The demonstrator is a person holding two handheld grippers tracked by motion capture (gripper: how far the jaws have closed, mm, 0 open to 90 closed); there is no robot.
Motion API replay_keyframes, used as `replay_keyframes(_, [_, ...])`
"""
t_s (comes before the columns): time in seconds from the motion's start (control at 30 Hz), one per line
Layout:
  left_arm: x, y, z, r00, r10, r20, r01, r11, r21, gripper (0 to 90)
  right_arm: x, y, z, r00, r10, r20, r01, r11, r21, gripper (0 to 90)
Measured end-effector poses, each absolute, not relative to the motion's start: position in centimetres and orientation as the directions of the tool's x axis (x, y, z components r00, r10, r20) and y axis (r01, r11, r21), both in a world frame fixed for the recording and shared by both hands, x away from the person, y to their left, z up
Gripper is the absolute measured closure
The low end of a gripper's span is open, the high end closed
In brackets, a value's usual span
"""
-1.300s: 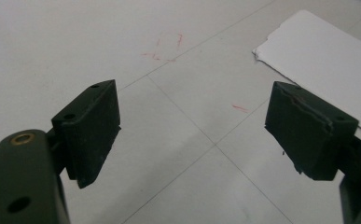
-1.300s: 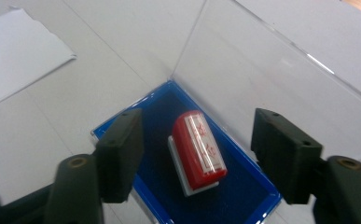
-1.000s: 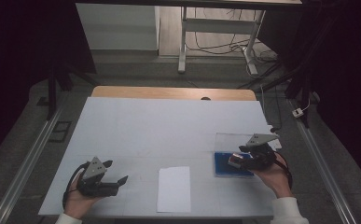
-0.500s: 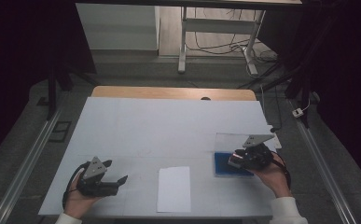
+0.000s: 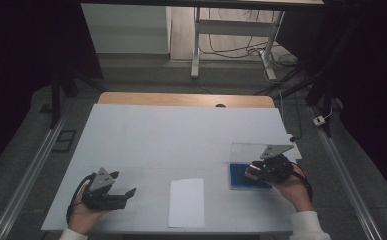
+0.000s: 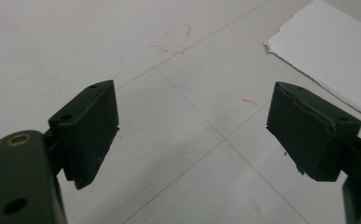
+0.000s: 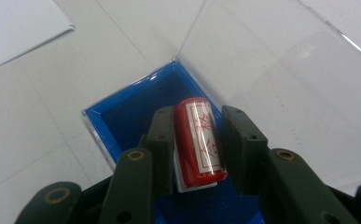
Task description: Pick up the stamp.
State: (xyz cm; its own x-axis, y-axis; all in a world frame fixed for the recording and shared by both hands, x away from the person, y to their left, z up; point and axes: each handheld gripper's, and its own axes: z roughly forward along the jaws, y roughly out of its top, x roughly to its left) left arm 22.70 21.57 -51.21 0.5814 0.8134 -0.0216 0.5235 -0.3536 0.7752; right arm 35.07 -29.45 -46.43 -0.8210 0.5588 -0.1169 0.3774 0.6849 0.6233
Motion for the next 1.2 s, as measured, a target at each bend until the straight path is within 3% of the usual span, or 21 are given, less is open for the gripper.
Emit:
replay_keyframes(0.37, [22.73, 21.69, -51.18, 0.57, 0.821, -0.021, 0.528, -0.347, 0.775, 16.5, 35.08, -29.34, -46.69, -0.822, 0.556, -0.129, 0.379, 0.701, 0.604, 64.6])
replay_keyframes(0.7, [22.75, 21.82, -51.18, 0.565, 0.825, -0.021, 0.531, -0.344, 0.775, 16.5, 35.05, -29.37, -46.66, -0.824, 0.551, -0.13, 0.375, 0.703, 0.604, 69.4])
replay_keyframes(1.2, [22.72, 21.99, -51.17, 0.561, 0.828, -0.02, 0.531, -0.341, 0.776, 16.5, 34.62, -29.77, -45.77, -0.817, 0.572, -0.075, 0.384, 0.636, 0.67, 70.6])
